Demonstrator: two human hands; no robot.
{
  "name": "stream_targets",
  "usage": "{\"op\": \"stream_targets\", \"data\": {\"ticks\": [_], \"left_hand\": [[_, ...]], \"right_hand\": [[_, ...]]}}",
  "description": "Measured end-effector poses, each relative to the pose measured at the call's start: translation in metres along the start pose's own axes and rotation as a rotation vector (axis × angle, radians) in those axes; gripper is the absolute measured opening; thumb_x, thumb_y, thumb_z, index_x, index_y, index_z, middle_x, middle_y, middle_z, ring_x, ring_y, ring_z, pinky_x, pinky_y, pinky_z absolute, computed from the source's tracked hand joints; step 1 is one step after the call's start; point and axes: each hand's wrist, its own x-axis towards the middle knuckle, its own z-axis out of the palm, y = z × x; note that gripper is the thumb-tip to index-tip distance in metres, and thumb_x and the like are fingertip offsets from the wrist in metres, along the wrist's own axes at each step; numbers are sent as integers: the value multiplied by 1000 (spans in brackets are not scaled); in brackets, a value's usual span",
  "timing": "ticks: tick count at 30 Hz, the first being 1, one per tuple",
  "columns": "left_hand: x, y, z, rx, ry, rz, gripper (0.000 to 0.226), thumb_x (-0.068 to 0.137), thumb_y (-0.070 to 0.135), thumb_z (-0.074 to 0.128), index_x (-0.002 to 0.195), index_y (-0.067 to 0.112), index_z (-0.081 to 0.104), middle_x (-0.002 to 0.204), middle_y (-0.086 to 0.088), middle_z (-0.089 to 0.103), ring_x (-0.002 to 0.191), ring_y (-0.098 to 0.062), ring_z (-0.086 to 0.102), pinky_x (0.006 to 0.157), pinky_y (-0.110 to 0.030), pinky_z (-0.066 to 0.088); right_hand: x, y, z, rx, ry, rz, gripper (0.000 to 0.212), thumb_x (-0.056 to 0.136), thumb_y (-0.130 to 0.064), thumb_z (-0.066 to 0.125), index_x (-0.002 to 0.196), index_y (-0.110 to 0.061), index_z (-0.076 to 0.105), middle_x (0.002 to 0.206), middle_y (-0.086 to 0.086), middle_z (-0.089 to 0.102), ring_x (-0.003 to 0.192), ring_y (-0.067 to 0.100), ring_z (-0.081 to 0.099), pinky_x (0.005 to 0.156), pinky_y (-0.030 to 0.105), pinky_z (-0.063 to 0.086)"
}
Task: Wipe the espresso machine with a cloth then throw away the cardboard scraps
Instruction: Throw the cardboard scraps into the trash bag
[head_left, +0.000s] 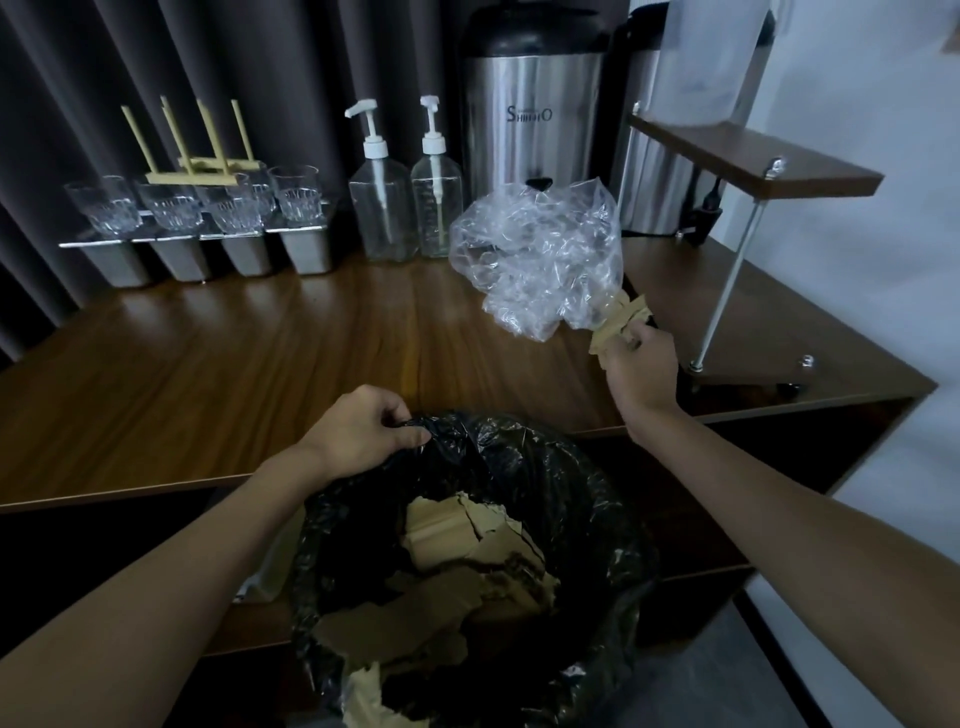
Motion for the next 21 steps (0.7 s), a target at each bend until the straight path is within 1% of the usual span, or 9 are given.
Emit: {"op": "stream_targets", "data": {"ticks": [2,4,6,8,10,13,15,17,21], "left_hand": [[1,0,0,-14,-6,7,30,84,39,78,76,12,69,62,1,64,46,-1,53,46,-17,40],[1,0,-1,-19,-13,21,30,84,39,78,76,12,68,61,2,63,45,0,52,44,-16,39],[1,-1,-2,-18,-17,29,30,84,39,78,75,13,68,62,1,64,46,0,53,43,-15,38],[1,-1,-3,-17,-22,36,29,84,39,78,75,13,68,66,-1,66,50,-3,56,46,-16,41],[2,-2,-3,-16,-29,39,30,84,40,78,75,14,68,70,-3,69,59,-8,61,53,-22,45],[3,-4,-3,-11,-27,45,31,84,41,78,75,13,69,69,-1,68,58,-7,60,51,-19,44],[3,-6,-3,-25,-18,42,31,83,41,79,73,14,69,64,3,65,51,-1,56,46,-15,40],[4,-8,-2,-39,-17,39,30,82,40,80,71,15,69,62,5,64,49,1,55,45,-15,39],[4,-11,-2,-43,-2,39,31,81,40,81,71,14,69,61,4,64,48,1,54,45,-14,39]], "right_hand": [[-5,-3,-4,-39,98,-13,26,92,-4,46,79,16,57,82,29,55,67,35,51,61,44,46],[-11,-4,-9,-26,173,-47,39,95,-10,47,56,-3,49,61,10,45,53,18,39,55,34,34],[-15,-6,-13,15,199,-50,48,92,-13,54,48,-15,36,47,-4,29,44,9,27,51,29,26],[-20,-8,-14,8,186,-40,40,89,-18,62,51,-18,51,45,-12,39,41,4,37,45,23,32],[-26,-13,-12,32,164,11,9,85,-18,69,77,-16,66,60,-13,56,56,0,55,47,12,39],[-31,-18,-6,219,-17,216,34,79,-9,71,106,-18,52,86,1,63,78,12,64,53,16,47],[-38,-23,-3,263,-215,289,28,81,-4,66,103,-17,54,93,7,67,87,19,67,61,27,54],[-42,-24,-1,270,-355,276,14,84,-2,60,92,-12,67,87,9,71,87,26,70,72,39,55],[-42,-29,1,323,-433,278,15,85,-1,58,90,-8,71,80,10,74,80,23,71,69,39,55]]}}
